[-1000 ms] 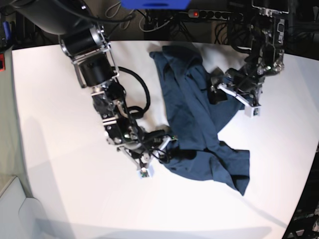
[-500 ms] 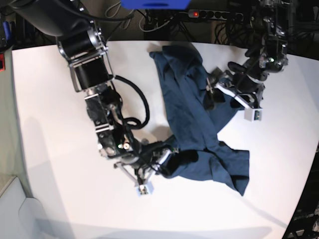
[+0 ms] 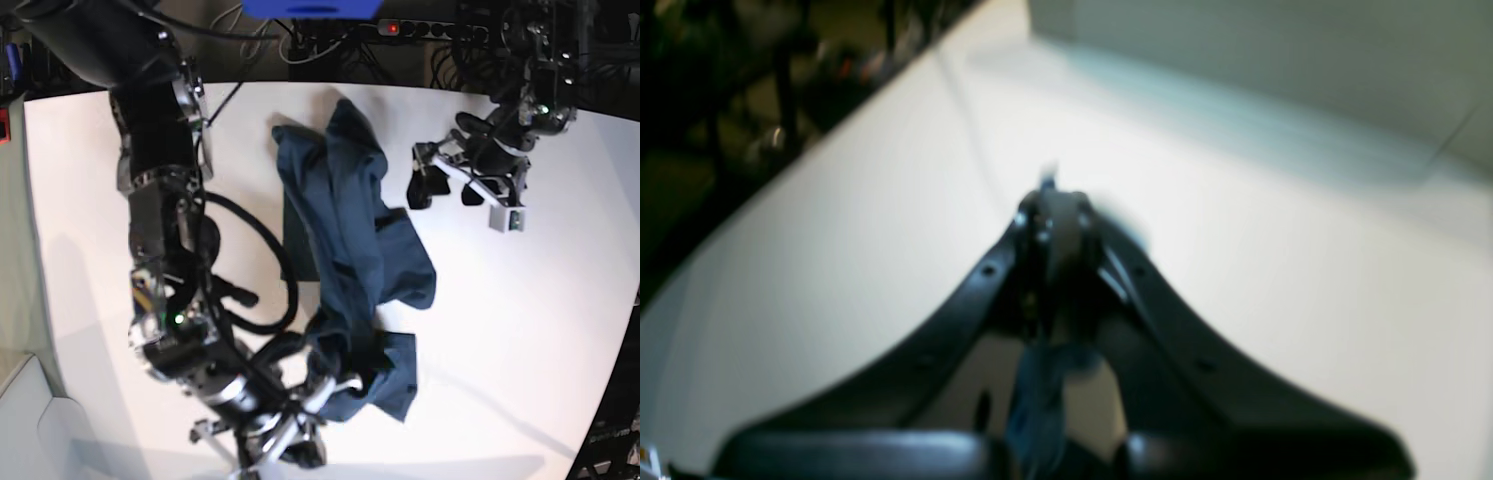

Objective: Layout the t-shirt on the table in an organized manner, then fold the t-shirt properly
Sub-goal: 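Release with the left gripper and lift the t-shirt with the right gripper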

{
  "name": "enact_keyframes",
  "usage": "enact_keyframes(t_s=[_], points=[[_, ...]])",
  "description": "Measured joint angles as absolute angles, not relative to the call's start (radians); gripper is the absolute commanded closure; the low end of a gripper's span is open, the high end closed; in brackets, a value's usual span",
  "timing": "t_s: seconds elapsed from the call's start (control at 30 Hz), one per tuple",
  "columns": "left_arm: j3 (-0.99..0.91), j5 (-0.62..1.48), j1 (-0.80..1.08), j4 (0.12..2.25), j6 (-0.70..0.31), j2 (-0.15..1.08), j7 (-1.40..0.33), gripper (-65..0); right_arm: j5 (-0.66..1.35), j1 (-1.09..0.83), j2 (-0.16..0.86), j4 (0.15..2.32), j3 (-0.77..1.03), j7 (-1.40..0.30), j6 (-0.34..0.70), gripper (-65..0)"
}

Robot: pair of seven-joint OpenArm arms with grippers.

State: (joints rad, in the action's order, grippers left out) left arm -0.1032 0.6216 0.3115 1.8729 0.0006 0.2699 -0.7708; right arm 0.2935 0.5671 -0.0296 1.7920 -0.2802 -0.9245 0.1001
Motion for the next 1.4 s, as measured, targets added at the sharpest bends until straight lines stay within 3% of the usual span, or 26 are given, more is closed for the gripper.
enact_keyframes(t_s=[0.23,0.4,0.5,0.7,0.87,1.03,1.4], points=[[-0.103,0.622,0.326,1.874,0.001,0.271,-0.775,-53.2,0.292,0.674,-0.001,1.799,-0.218,-0.941,0.100,0.0],[-0.103,0.622,0.324,1.874,0.001,0.271,-0.775,-53.2,0.303,0.578,0.016,1.740,-0.231,-0.915,0.100,-1.6],[-0.103,0.622,0.320,1.874,0.001,0.271,-0.775,-53.2,0.296,0.495,0.017,1.609,-0.231,-0.937,0.101,-9.0],[-0.103,0.622,0.318,1.869,0.001,0.271,-0.776,-53.2,0.296,0.481,0.058,1.326,-0.303,-0.787,0.110,-26.8],[-0.103,0.622,0.318,1.866,0.001,0.270,-0.773,-53.2,0.291,0.424,0.120,1.296,-0.453,-0.765,0.135,-38.1],[-0.103,0.622,0.316,1.865,0.001,0.269,-0.767,-53.2,0.295,0.354,0.139,1.415,-0.490,-0.715,0.149,-38.5],[-0.103,0.622,0.307,1.865,0.001,0.269,-0.767,-53.2,0.293,0.401,0.149,1.314,-0.485,-0.709,0.149,-38.5]])
